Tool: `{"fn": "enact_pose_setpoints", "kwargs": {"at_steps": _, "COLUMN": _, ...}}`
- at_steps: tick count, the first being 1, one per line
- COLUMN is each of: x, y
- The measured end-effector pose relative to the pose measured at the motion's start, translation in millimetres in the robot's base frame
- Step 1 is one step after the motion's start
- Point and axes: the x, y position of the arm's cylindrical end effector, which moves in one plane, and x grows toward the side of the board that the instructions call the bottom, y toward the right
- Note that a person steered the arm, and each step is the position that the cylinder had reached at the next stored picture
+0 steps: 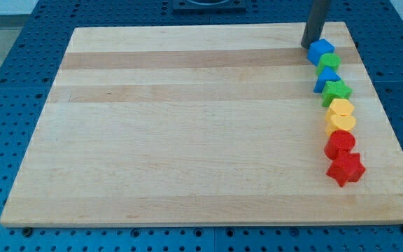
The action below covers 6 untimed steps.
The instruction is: Push blue cube towards the center
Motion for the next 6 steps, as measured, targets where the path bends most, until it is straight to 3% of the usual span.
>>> {"fn": "enact_pose_setpoints", "kwargs": {"at_steps": 1, "x": 0, "y": 0}}
{"fn": "enact_pose_setpoints", "kwargs": {"at_steps": 2, "x": -33, "y": -1}}
{"fn": "enact_pose_setpoints", "kwargs": {"at_steps": 3, "x": -69, "y": 25}}
{"fn": "enact_pose_setpoints", "kwargs": {"at_steps": 4, "x": -72, "y": 85}}
{"fn": "enact_pose_setpoints", "kwargs": {"at_steps": 5, "x": -40, "y": 138}}
{"fn": "enact_pose_setpoints", "kwargs": {"at_steps": 6, "x": -6, "y": 129}}
